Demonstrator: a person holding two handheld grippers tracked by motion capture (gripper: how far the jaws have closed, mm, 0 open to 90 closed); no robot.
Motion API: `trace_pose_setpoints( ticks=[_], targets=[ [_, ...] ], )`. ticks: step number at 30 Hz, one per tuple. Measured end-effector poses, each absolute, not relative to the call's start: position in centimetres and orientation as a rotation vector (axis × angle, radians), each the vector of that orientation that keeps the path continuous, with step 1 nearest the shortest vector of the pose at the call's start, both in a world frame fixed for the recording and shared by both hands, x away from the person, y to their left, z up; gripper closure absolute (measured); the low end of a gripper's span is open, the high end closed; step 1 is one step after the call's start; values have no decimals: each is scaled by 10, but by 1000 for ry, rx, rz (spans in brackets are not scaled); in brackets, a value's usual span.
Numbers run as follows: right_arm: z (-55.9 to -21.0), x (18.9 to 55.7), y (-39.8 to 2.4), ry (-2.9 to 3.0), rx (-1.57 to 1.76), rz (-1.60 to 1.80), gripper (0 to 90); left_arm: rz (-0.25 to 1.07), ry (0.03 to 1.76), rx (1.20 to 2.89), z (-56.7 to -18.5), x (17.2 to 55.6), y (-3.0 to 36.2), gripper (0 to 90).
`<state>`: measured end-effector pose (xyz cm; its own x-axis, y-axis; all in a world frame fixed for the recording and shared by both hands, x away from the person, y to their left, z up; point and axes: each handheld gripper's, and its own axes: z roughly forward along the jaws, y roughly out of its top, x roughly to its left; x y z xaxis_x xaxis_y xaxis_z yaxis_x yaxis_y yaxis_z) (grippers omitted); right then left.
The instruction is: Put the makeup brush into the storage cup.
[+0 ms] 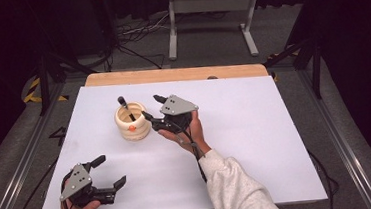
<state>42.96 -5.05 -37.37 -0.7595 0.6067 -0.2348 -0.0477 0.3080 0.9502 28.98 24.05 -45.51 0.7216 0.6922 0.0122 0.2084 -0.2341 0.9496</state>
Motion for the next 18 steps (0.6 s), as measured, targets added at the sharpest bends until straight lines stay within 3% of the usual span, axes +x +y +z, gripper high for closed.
trace_pose_setpoints(
  ticks=[18],
  targets=[
    [-366,416,-87,1955,529,1417,201,530,705,1802,-455,291,239,60]
  ],
)
